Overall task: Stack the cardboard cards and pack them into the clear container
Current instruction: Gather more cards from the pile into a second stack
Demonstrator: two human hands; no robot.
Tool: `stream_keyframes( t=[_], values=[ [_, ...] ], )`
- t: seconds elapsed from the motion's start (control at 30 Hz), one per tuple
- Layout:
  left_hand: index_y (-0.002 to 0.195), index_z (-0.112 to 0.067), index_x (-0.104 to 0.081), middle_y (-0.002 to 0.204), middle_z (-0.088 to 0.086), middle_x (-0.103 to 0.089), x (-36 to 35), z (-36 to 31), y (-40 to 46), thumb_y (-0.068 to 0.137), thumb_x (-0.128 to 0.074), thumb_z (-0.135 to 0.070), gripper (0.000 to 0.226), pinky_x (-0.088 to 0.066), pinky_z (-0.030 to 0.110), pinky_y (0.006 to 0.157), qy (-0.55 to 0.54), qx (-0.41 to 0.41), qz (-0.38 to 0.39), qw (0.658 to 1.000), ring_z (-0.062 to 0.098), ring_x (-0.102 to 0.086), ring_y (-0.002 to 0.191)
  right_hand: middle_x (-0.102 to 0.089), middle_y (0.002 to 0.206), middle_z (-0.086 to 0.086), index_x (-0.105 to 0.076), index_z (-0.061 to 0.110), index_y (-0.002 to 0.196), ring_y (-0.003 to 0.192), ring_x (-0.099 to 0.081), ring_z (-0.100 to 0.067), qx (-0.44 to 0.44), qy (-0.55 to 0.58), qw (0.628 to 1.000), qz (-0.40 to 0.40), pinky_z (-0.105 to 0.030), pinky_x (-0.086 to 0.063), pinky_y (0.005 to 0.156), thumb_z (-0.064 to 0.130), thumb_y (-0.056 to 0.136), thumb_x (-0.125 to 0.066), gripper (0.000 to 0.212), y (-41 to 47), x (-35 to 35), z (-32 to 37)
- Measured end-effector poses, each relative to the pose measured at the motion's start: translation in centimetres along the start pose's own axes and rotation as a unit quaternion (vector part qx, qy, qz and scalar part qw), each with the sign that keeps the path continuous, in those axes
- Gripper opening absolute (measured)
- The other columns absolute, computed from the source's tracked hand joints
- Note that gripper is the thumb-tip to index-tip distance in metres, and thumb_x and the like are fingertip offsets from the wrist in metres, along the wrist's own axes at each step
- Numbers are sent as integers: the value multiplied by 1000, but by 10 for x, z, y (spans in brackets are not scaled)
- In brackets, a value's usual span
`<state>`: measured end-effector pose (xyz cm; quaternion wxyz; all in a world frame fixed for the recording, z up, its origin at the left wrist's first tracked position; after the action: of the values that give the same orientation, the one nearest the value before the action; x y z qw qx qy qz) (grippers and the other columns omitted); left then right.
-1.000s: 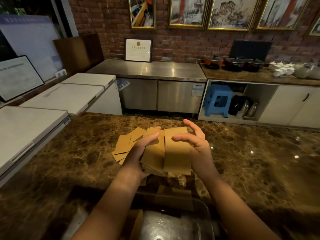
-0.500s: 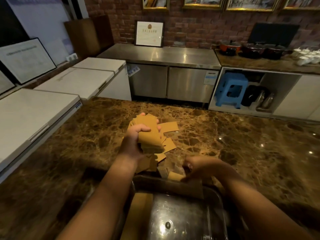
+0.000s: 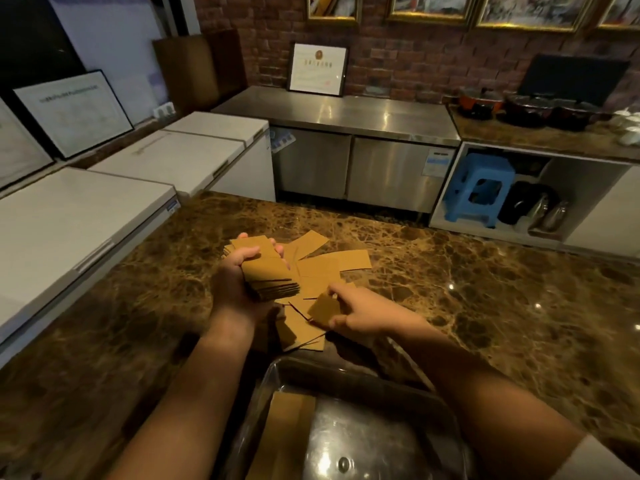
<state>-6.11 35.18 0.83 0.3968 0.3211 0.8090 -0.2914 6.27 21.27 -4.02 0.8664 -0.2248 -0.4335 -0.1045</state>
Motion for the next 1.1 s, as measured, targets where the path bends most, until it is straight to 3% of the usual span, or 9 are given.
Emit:
stream_keyframes(
  t=[0.1,0.27,0.4,0.5,0.67,0.73,0.83,0.97,1.1],
  values=[
    [130,-32,-50,119,16,-57,6,-9,-1,87,-54,-6,50,-57,41,77,4,-13,-16,1000,27,-70,85,-56,138,-9,-48,21,140,125,-52,-27,-12,-46,999,5,-37,-44,97,36,88,-73,60,35,-2,8],
    [134,-31,-48,117,18,-57,7,-18,0,89,-51,-5,52,-58,41,74,12,-26,-10,1000,28,-68,85,-18,165,-14,-50,20,143,151,-6,-40,-49,-142,989,16,-55,-18,121,51,84,-72,70,72,3,3],
    [135,-29,-47,114,18,-56,8,-17,-1,88,-51,-6,52,-57,41,73,18,-25,-1,1000,28,-65,86,-56,126,-8,-63,25,115,123,-48,-32,-50,-90,995,12,-42,-43,99,47,81,-76,43,75,6,3],
    [124,-27,-50,110,19,-56,12,-13,-1,91,-48,-4,40,-56,41,73,22,-25,-9,999,28,-65,85,-57,96,5,-53,33,82,108,-49,-24,-9,-123,992,-25,-40,-42,86,47,80,-75,27,68,5,8],
    [128,-29,-48,110,17,-58,20,-1,6,97,-48,-8,38,-55,40,71,37,-8,-37,999,27,-66,84,-59,87,9,-60,30,83,94,-56,-18,-34,32,999,-1,-23,-37,62,25,82,-80,21,66,5,6],
    [130,-31,-52,109,17,-65,22,1,8,98,-54,-13,36,-55,40,71,50,5,-36,998,27,-68,84,-64,100,2,-67,32,89,104,-55,-21,-72,62,995,-5,-29,-45,77,26,82,-80,16,73,9,4],
    [126,-32,-55,98,15,-74,26,1,11,98,-58,-19,30,-58,41,68,60,12,-31,998,26,-71,80,-65,123,-9,-69,24,122,119,-54,-29,-103,-29,994,1,-43,-46,102,34,80,-81,45,80,7,10],
    [133,-31,-52,108,13,-64,35,2,13,97,-61,-27,37,-55,42,72,66,22,-43,997,23,-69,81,-71,105,-3,-71,21,111,101,-65,-24,-74,-54,994,-55,-37,-55,84,30,77,-80,37,75,4,25],
    [135,-36,-54,121,14,-68,39,-6,15,94,-65,-26,44,-60,43,74,83,8,-42,996,25,-73,93,-67,106,9,-63,22,123,102,-64,-13,-69,218,965,-130,-21,-46,69,31,87,-73,38,40,26,18]
  ],
)
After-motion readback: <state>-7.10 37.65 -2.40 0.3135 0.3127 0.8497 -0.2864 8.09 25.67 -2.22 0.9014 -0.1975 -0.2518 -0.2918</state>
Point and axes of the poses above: each hand's wrist, its own y-axis towards the middle knuckle, its own x-axis out of the back of the hand, z = x × y, the point moved 7 cm from there along y, towards the middle knuckle
